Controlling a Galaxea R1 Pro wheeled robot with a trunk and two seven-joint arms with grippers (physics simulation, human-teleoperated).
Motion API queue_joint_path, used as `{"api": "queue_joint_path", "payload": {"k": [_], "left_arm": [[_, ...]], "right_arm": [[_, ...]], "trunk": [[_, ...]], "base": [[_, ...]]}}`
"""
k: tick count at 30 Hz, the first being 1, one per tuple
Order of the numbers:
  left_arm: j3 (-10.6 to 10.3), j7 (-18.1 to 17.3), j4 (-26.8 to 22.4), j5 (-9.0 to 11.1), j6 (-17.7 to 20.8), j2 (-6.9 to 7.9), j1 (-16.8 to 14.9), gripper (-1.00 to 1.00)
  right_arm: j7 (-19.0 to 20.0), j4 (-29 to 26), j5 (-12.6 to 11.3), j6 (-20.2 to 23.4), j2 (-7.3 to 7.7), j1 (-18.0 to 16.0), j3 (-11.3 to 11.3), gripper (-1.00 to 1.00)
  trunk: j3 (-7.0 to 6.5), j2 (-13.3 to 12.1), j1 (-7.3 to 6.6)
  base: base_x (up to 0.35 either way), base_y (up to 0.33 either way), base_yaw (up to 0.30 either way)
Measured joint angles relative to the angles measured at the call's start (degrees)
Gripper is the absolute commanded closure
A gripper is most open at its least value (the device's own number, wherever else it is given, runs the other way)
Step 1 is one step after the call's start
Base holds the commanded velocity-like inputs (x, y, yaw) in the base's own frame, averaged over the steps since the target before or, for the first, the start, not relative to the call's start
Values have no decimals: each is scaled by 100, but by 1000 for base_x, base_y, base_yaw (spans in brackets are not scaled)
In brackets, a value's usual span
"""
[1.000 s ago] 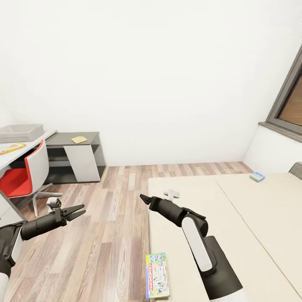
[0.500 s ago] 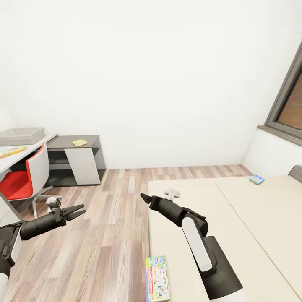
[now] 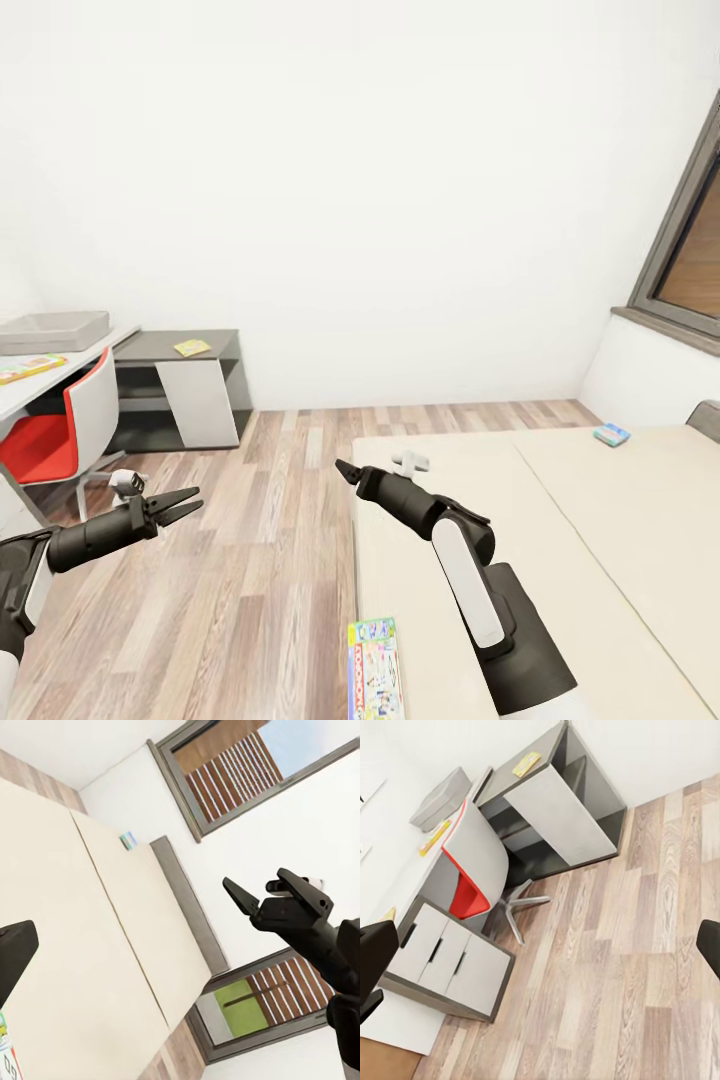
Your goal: Put all the toys in the child's room - the three board games (two on the bed and one on the table), the two jigsaw puzzles on the table, and the tennis ball on the table - inside the toy box on the table in the child's room.
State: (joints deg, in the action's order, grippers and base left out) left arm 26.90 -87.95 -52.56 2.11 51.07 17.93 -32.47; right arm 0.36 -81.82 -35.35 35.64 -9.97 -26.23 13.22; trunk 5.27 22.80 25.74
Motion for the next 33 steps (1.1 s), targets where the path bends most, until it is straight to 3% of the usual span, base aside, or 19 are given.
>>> {"api": "queue_joint_path", "payload": {"k": [11, 33], "left_arm": [[-1, 6, 0, 4, 0, -1, 0, -100], [1, -4, 0, 4, 0, 3, 0, -100]], "right_arm": [[-3, 114, 15, -87, 0, 0, 1, -100], [2, 531, 54, -309, 0, 0, -4, -100]], "trunk": [[-82, -1, 0], [-94, -1, 0]], "base": [[0, 0, 13], [0, 0, 1]]}}
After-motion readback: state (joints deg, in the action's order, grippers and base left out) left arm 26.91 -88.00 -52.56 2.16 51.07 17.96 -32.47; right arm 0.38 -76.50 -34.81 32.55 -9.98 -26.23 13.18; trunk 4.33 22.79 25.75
